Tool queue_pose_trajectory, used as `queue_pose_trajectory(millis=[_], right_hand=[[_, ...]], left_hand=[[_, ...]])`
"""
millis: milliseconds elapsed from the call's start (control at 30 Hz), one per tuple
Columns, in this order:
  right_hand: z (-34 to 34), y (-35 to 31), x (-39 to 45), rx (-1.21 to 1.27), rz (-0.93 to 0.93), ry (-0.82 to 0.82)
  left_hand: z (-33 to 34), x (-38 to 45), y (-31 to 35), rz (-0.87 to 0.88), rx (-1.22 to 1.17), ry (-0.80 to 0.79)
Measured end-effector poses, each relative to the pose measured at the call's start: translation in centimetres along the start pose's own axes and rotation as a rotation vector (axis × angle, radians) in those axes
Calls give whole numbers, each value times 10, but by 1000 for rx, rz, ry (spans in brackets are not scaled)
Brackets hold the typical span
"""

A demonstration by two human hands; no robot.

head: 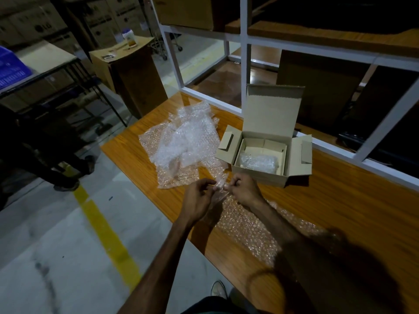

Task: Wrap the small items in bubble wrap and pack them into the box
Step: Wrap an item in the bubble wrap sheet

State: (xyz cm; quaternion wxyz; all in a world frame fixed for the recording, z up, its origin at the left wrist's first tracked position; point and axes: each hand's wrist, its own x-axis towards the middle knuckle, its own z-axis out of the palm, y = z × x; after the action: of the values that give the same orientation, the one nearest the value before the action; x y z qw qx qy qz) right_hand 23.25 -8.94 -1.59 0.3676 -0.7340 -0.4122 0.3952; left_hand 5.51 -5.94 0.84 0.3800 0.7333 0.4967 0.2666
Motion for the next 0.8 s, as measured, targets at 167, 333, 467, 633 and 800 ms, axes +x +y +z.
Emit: queue_pose_trajectory(millis=[167, 333, 467, 633, 800], right_hand=[[-9, 0, 0, -4, 30, -54], [-19, -1, -3, 47, 32, -145], [-32, -3, -10, 137, 58, -206], [-46, -3, -12, 91, 101, -272], [-50, -20, -13, -300, -104, -66]], left_hand=[[6, -8, -2, 79, 53, 60], [17, -9, -3, 142, 110, 103], [22, -10, -8, 127, 196, 79], [24, -17, -5, 54, 135, -49], [34, -23, -1, 36, 159, 0]])
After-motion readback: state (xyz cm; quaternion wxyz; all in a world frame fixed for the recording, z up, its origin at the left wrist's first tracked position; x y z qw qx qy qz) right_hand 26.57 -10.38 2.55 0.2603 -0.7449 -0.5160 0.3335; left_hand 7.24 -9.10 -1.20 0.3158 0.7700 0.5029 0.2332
